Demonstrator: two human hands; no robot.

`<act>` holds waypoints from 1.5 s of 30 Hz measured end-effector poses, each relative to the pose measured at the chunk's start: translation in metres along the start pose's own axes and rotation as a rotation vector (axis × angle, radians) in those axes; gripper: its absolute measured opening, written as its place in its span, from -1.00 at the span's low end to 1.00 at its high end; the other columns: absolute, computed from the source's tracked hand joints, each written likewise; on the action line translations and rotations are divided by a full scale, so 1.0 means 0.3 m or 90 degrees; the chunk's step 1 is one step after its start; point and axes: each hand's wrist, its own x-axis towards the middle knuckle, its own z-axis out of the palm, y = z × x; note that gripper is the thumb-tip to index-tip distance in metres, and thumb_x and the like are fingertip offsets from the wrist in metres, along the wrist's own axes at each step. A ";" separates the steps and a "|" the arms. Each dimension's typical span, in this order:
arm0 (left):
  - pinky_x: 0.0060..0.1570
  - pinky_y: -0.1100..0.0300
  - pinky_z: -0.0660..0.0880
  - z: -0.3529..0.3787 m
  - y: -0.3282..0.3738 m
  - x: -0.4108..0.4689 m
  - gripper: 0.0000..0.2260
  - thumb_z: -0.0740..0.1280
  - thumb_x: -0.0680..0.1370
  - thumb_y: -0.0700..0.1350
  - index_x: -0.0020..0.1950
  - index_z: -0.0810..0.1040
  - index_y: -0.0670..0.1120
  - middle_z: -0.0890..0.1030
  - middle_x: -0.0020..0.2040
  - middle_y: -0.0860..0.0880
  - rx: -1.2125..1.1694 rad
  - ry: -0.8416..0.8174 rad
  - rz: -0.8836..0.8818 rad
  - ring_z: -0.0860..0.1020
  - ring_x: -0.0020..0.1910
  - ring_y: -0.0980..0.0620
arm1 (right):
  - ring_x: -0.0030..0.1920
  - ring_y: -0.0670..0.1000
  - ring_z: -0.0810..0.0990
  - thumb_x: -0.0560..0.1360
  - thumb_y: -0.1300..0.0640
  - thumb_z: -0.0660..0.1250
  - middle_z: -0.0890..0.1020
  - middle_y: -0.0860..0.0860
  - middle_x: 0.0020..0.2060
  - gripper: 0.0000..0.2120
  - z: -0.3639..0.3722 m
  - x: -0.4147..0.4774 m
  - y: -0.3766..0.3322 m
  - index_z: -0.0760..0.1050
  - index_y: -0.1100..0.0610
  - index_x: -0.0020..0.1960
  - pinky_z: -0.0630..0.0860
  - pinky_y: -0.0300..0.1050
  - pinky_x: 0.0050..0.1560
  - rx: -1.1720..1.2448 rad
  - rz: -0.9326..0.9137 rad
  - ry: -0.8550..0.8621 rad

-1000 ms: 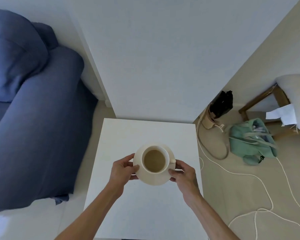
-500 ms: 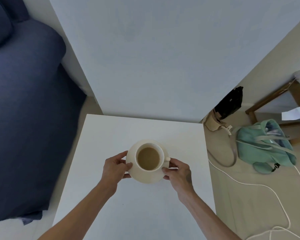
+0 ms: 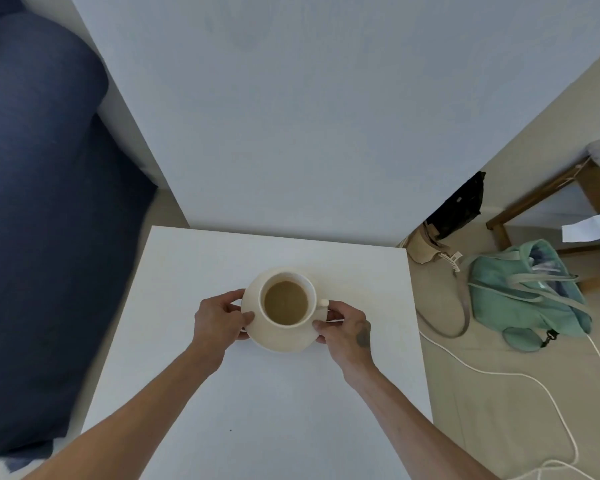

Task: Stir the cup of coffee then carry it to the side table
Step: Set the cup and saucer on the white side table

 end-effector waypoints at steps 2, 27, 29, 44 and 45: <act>0.01 -0.05 0.71 0.005 0.005 0.014 -0.55 0.45 0.51 -0.43 0.36 0.66 -0.10 0.72 -0.08 -0.19 0.020 0.005 0.007 0.70 -0.08 -0.17 | -0.15 0.08 0.64 0.44 0.40 0.42 0.61 0.05 -0.22 -0.76 0.005 0.014 0.004 0.65 0.14 0.03 0.71 -0.08 -0.14 -0.008 -0.006 0.006; -0.33 0.33 0.54 0.039 0.023 0.044 -0.64 0.44 0.52 -0.37 0.25 0.70 -0.06 0.70 -0.18 -0.10 0.161 0.038 0.046 0.73 -0.19 -0.16 | -0.11 0.15 0.71 0.33 0.35 0.51 0.69 0.08 -0.21 -0.77 0.029 0.123 0.033 0.62 0.20 -0.04 0.71 0.12 -0.15 -0.124 0.031 0.015; -0.27 0.27 0.55 0.038 0.021 0.046 -0.65 0.44 0.52 -0.36 0.24 0.70 -0.05 0.70 -0.18 -0.13 0.181 0.043 0.054 0.74 -0.18 -0.18 | -0.11 0.15 0.71 0.32 0.34 0.52 0.70 0.10 -0.18 -0.77 0.031 0.126 0.032 0.62 0.20 -0.04 0.72 0.11 -0.17 -0.135 0.035 0.017; -0.30 0.04 0.71 0.046 0.047 0.048 -0.69 0.43 0.46 -0.30 0.17 0.61 -0.10 0.66 -0.21 -0.07 0.321 0.068 0.078 0.72 -0.27 -0.18 | -0.13 0.13 0.68 0.26 0.15 0.57 0.64 0.07 -0.08 -0.71 0.047 0.149 0.035 0.54 0.05 -0.09 0.69 0.10 -0.09 -0.278 0.027 0.028; -0.28 0.00 0.72 0.047 0.044 0.051 -0.71 0.44 0.45 -0.29 0.15 0.62 -0.11 0.67 -0.20 -0.08 0.331 0.073 0.077 0.72 -0.28 -0.17 | -0.14 0.13 0.68 0.27 0.14 0.57 0.64 0.07 -0.08 -0.72 0.045 0.145 0.036 0.53 0.05 -0.10 0.68 0.09 -0.08 -0.283 0.025 0.032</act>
